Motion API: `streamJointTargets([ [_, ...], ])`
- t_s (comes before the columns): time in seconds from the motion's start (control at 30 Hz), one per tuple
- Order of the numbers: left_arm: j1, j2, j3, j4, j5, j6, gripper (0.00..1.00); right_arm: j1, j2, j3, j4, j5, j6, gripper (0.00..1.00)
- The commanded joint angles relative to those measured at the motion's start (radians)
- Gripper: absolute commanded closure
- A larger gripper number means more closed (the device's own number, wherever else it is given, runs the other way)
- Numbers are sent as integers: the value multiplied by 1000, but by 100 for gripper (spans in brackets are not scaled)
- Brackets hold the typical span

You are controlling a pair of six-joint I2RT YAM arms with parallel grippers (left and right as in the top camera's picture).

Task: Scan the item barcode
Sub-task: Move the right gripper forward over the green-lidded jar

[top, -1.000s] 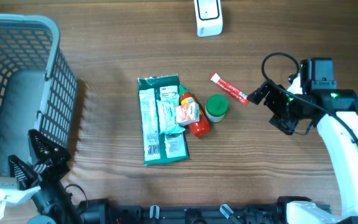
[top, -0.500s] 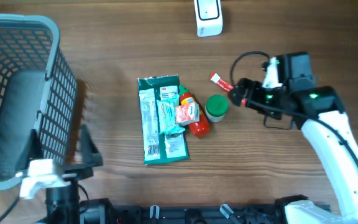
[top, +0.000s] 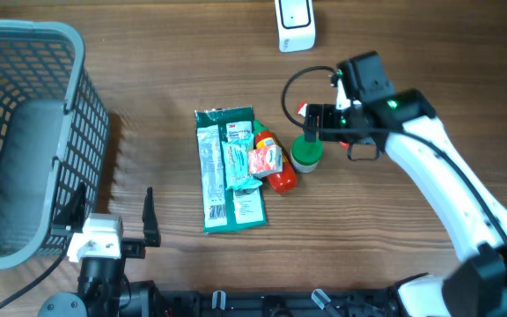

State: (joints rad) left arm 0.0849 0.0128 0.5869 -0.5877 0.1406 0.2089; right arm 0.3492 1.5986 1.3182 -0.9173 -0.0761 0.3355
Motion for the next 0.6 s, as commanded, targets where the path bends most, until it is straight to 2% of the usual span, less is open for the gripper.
streamJointTargets([
  [0.0,-5,-6,1,-9,16,20,0,29,87,47,-16,29,-93,0],
  [0.23,-5,-6,1,-10,16,20,0,93,227,47,-3,23,-138,1],
  [0.4,-5,-6,1,-10,16,20,0,97,261,43,-7,38,-156,22],
  [0.47,-5,-6,1,-10,16,20,0,97,261,42,-7,39,-155,35],
  [0.57,-5,-6,1,-13,16,20,0,97,261,42,-10,40,-141,41],
])
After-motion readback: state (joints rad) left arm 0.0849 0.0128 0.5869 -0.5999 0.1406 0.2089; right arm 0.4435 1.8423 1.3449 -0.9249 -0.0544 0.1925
